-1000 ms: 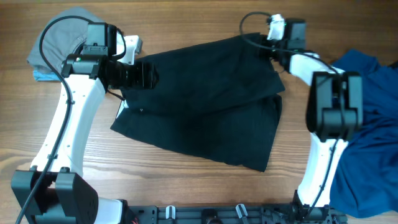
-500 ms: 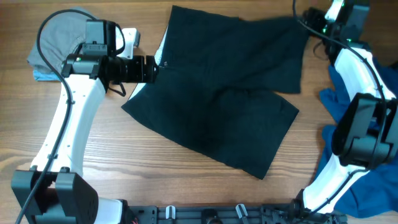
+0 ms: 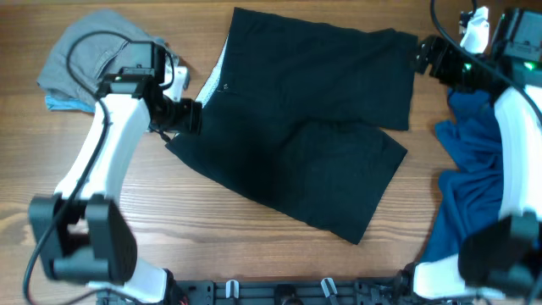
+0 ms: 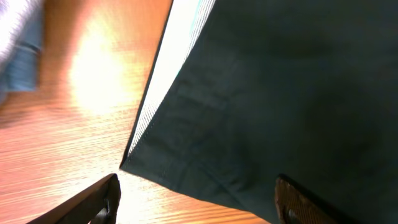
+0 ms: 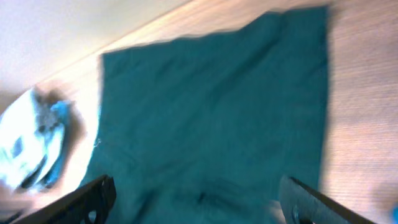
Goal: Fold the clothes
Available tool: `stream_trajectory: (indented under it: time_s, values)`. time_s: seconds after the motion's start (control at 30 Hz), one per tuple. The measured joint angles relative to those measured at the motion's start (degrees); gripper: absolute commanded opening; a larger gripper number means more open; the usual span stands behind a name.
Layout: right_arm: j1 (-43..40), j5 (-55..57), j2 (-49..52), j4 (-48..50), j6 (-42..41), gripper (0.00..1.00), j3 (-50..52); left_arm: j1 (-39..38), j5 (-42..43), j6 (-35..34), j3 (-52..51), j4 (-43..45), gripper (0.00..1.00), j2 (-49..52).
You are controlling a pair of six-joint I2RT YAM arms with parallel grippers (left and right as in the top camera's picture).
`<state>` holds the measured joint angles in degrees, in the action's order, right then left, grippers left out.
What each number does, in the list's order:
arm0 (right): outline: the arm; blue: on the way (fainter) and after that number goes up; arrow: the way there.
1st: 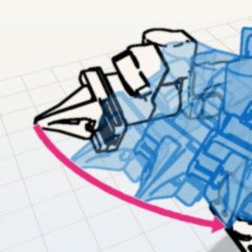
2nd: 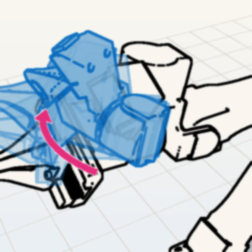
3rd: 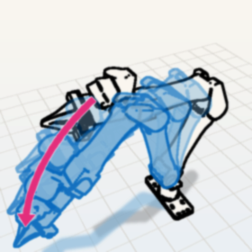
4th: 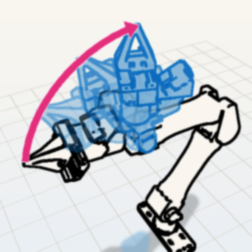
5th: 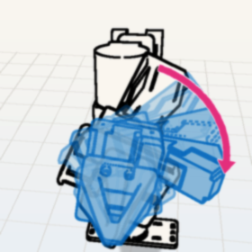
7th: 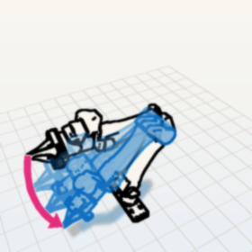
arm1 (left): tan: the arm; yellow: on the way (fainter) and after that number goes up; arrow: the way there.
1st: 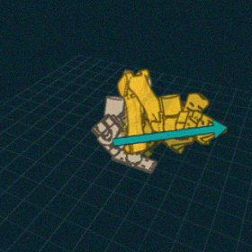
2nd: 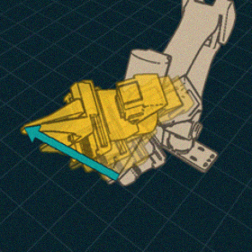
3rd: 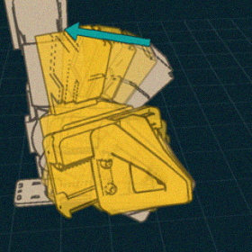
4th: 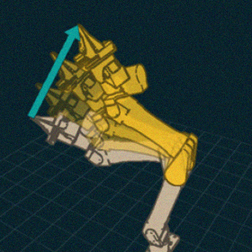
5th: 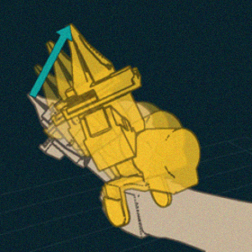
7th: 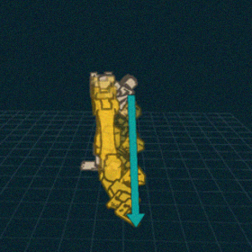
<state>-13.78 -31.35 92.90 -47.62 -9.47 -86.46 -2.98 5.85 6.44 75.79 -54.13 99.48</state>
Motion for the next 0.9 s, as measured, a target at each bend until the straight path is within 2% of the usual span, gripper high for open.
stream_trajectory:
  time_s: [0.07,0.13,0.17,0.23,0.27,0.3,0.33,0.37,0.4,0.43,0.5,0.63,0.77,0.8,0.83,0.87,0.9]
  values:
    - [0.8,-0.6,-2.8,-7.0,-1.0,0.86,-0.8,0.0,-0.1,0.5,-0.5,1.0,0.77,2.9]
    - [1.8,0.6,-4.1,-16.0,-2.3,0.86,-0.7,0.0,-0.2,1.0,-0.5,3.3,0.69,6.4]
    - [2.4,1.7,-3.9,-18.7,-2.7,0.86,0.0,0.0,-0.2,1.1,-0.5,3.4,0.60,8.3]
    - [3.3,3.7,-3.7,-22.3,-3.1,0.85,3.2,0.0,-0.3,1.8,-0.5,3.6,0.27,11.8]
    - [3.7,4.4,-3.6,-22.2,-3.3,0.83,5.4,0.0,-0.2,1.2,-0.5,3.6,0.16,13.1]
    - [4.3,5.1,-3.6,-21.2,-3.6,0.71,8.9,0.0,-0.3,1.1,-0.5,3.7,0.06,14.2]
    - [4.7,6.1,-3.5,-19.6,-4.1,0.53,12.1,0.0,-1.1,0.4,-0.2,3.6,0.04,15.1]
    - [5.1,7.1,-3.3,-16.7,-5.1,0.43,15.4,0.3,-1.1,-0.1,-0.2,3.6,0.04,15.1]
    - [5.1,8.2,-3.0,-12.5,-5.8,0.27,18.9,0.4,-1.1,-1.0,-0.2,3.4,0.04,15.2]
    - [5.1,9.0,-2.9,-7.2,-6.6,0.21,22.0,0.5,-1.1,-1.5,-0.2,3.3,0.04,15.2]
    - [5.1,10.5,-2.6,3.3,-8.8,0.18,28.6,0.5,-1.1,-2.8,-0.1,2.7,0.04,15.2]
    - [5.1,11.5,-2.5,9.8,-13.9,0.17,36.1,0.5,-0.7,-4.8,0.1,-3.3,0.04,15.6]
    - [5.1,14.4,-0.8,13.6,-20.5,0.15,41.3,0.5,0.2,-6.0,0.1,-5.7,0.04,15.9]
    - [5.1,15.0,0.1,13.7,-21.7,0.15,41.7,0.5,0.2,-6.2,0.1,-6.4,0.09,16.0]
    - [5.0,16.4,0.7,14.1,-23.8,0.15,41.5,0.5,0.3,-6.8,0.1,-7.3,0.29,16.1]
    - [5.0,16.9,1.2,14.3,-25.2,0.15,41.2,0.5,0.6,-7.2,0.0,-8.4,0.38,16.2]
    - [4.9,17.5,1.6,14.6,-26.2,0.14,40.9,0.5,1.1,-7.6,0.0,-9.2,0.41,16.3]
